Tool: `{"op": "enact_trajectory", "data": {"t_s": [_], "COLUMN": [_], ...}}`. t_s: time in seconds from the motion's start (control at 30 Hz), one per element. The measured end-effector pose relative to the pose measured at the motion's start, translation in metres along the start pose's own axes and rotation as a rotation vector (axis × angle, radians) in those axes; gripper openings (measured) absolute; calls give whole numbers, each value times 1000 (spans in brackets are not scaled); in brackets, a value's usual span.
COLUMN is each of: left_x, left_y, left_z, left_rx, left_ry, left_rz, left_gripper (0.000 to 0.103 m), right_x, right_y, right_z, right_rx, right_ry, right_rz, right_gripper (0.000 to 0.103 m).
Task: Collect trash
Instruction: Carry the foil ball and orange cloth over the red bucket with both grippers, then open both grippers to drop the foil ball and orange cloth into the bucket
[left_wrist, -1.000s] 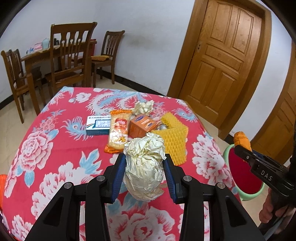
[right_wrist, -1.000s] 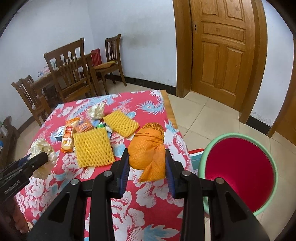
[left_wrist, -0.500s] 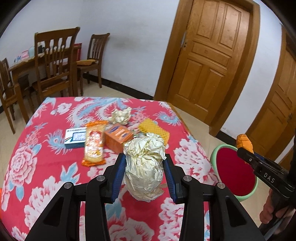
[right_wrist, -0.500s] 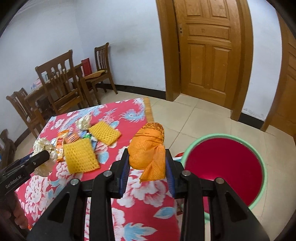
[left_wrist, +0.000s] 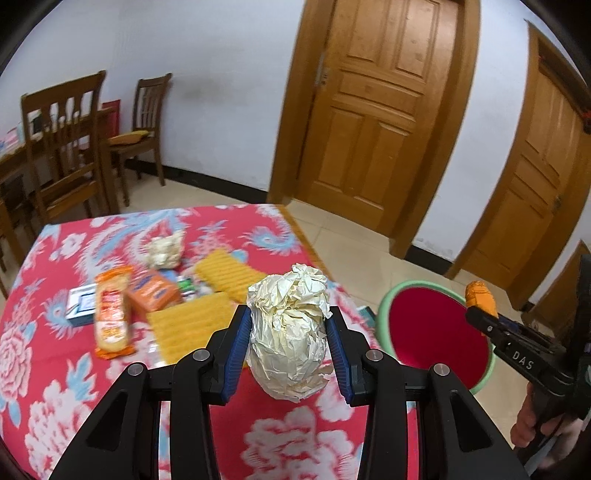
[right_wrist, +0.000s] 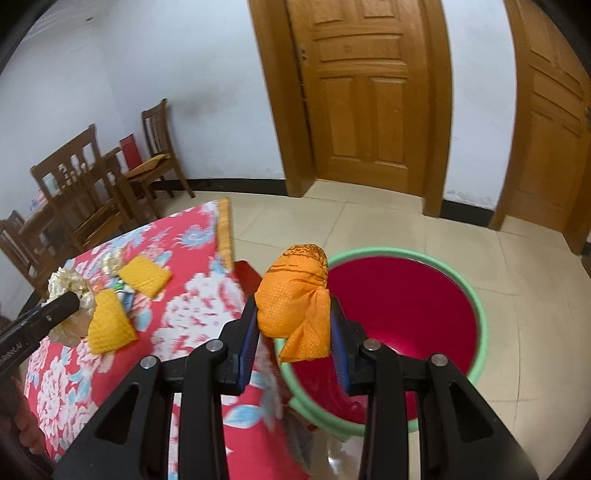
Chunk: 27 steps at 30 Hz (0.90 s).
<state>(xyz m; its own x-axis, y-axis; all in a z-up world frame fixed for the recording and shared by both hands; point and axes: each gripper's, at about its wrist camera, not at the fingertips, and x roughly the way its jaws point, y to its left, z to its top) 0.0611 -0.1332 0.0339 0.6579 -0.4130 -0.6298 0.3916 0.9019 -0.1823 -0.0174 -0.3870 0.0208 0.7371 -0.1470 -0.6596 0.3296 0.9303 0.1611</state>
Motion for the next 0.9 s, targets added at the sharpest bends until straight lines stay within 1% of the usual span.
{"op": "enact_trajectory", "data": {"t_s": [0.37, 0.5, 0.7, 0.87, 0.9], "left_x": [37, 53, 73, 88, 91], "left_y": [-55, -71, -95, -110, -114], "left_z": [-1, -1, -3, -5, -6], "left_rx": [76, 105, 140, 160, 167], "left_ry": [67, 94, 130, 156, 164], "left_rz": [-79, -102, -128, -143, -148], "left_gripper": [42, 42, 42, 42, 42], "right_x": [18, 25, 31, 33, 34], "right_y": [-53, -72, -94, -109, -110], "right_z": [-12, -15, -18, -17, -17], "right_rx": [81, 115, 153, 170, 171], "right_ry": [62, 81, 92, 91, 93], "right_rz": [-56, -68, -84, -92, -91], "right_gripper": [39, 44, 45, 48, 50]}}
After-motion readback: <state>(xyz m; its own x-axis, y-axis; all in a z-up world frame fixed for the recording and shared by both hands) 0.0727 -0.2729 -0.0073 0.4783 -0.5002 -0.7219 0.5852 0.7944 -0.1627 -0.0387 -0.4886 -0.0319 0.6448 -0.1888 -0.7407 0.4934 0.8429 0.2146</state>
